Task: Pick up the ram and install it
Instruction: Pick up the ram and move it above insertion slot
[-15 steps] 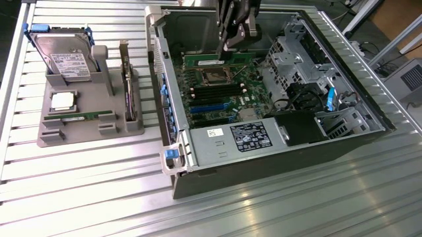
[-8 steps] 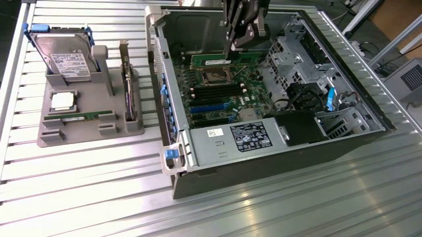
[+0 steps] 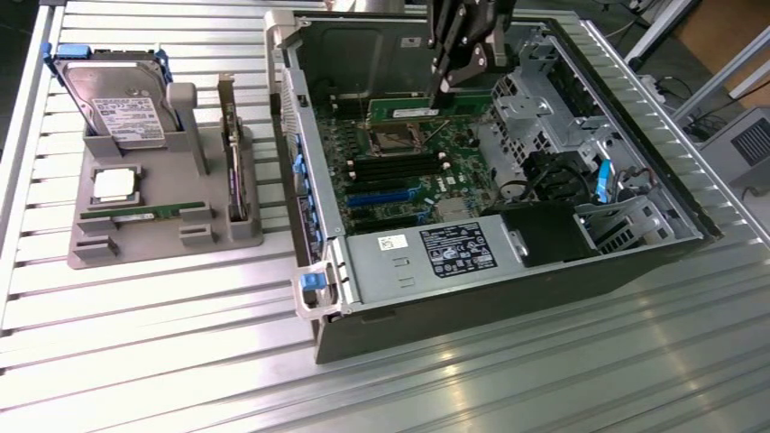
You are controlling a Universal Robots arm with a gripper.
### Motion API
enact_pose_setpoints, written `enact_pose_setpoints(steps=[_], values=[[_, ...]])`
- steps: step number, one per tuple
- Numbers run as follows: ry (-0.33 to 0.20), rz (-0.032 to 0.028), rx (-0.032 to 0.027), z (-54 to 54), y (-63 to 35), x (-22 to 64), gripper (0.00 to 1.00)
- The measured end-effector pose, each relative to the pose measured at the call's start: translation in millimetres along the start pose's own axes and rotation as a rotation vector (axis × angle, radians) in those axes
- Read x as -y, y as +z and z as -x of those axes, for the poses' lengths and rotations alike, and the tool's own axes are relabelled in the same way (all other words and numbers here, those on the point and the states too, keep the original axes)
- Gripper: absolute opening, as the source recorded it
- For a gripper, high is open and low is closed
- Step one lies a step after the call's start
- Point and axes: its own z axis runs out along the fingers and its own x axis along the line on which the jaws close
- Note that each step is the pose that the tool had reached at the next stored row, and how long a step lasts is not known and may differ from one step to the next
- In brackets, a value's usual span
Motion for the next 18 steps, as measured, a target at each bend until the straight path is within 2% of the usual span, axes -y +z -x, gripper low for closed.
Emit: enact_pose_setpoints(steps=[3, 12, 18], values=[[0.0, 0.0, 0.0, -0.1, 0.0, 10.0, 0.12], [0.0, 0.0, 0.0, -0.2, 0.0, 28.4, 0.12], [0.0, 0.0, 0.0, -0.2, 0.0, 36.1, 0.12]])
